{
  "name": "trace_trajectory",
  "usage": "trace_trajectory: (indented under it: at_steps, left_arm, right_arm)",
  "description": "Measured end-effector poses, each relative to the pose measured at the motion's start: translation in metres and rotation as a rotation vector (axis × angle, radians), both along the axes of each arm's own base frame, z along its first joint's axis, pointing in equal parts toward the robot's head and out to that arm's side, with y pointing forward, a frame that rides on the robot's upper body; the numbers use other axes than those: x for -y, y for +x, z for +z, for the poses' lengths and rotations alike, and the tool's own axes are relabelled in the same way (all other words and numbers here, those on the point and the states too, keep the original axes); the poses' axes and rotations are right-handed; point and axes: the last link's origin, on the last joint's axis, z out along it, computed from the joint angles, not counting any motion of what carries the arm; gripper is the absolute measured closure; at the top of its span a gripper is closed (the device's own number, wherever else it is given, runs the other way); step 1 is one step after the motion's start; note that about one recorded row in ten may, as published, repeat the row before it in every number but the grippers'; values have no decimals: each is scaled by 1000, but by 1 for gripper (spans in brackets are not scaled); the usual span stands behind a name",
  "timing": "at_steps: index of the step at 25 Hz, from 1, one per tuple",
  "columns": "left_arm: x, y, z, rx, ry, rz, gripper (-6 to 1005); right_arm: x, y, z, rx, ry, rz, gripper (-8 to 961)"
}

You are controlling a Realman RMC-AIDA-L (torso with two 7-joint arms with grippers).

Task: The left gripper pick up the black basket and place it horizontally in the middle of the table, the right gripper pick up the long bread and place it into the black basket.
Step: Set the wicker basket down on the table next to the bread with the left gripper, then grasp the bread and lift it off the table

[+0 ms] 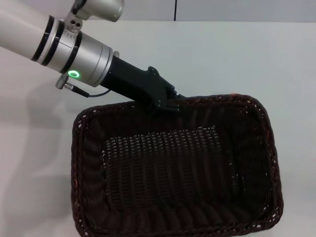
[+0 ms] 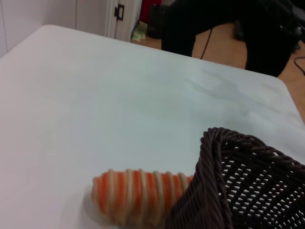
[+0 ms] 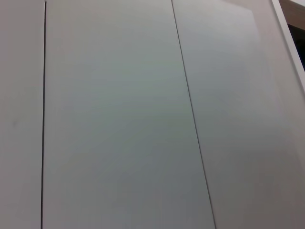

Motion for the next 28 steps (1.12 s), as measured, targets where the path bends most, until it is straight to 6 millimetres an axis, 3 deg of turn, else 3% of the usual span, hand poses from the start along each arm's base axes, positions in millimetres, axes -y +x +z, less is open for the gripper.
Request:
trace_trajectory:
  at_steps: [4,14,17,21,22,26,27,28]
  left_arm:
    - [-1,4,-2,28,9,-4,786]
    - [-5,10,-1,27,38,-39,562]
    - [-30,30,38,87,348,-135,456]
    - [-32,38,52,124,436,-159,322]
    - [-31,41,66,189,543,-176,293]
    - [-30,36,75,257,727,-210,267]
    - [-29,24,83,279,973,-219,268]
    - [-29,21,84,275,1036,-225,269]
  right_arm:
    - [-1,0,0,0,0,3,111]
    - [-1,0,0,3,-7,3,111]
    - [-1,-1,-2,5,-22,11,111]
    - [-1,-2,-3,5,-26,12,111]
    - [-3,-4,-5,5,-44,27,111]
    - [-11,-10,-14,5,-120,79,111]
    - [-17,-15,-22,20,-185,116,111]
    - [-17,-15,-22,20,-185,116,111]
